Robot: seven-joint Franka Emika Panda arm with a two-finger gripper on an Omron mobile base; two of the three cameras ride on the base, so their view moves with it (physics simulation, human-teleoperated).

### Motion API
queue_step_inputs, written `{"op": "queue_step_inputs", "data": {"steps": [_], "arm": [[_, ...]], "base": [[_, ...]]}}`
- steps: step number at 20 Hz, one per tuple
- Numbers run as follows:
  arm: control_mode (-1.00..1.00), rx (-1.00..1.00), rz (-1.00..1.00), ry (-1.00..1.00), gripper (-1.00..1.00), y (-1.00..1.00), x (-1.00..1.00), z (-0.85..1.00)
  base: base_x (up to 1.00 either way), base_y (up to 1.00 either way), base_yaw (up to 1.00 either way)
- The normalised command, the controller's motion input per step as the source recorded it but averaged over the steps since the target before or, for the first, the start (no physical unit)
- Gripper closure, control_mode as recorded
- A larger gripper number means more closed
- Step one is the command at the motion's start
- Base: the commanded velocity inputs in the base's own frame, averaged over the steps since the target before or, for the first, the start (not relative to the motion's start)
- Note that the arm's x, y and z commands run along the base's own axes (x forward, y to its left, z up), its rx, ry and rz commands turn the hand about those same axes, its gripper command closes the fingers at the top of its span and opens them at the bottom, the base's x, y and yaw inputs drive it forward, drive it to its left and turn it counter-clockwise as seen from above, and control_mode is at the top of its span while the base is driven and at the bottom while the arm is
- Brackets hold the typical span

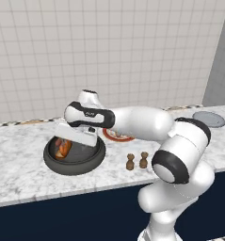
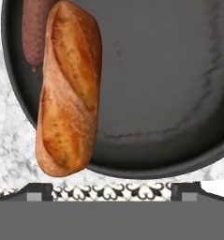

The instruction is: Place one bun and one sausage from the bowl on each plate.

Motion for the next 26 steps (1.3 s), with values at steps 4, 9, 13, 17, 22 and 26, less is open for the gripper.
{"op": "queue_step_inputs", "data": {"steps": [4,9,13,17,22,26], "arm": [[-1.0,0.01,0.0,-0.22,-1.0,0.29,0.2,-0.25],[-1.0,0.09,0.0,-0.29,-1.0,0.34,0.3,-0.03],[-1.0,0.05,0.0,-0.08,-1.0,0.09,0.47,-0.33],[-1.0,0.0,0.0,0.01,-1.0,0.35,0.51,-0.77],[-1.0,0.0,-0.02,0.0,1.0,0.27,0.18,-0.54],[-1.0,0.03,-0.04,0.04,1.0,-0.62,-0.02,0.22]], "base": [[0.0,0.0,0.0],[0.0,0.0,0.0],[0.0,0.0,0.0],[0.0,0.0,0.0],[0.0,0.0,0.0],[0.0,0.0,0.0]]}}
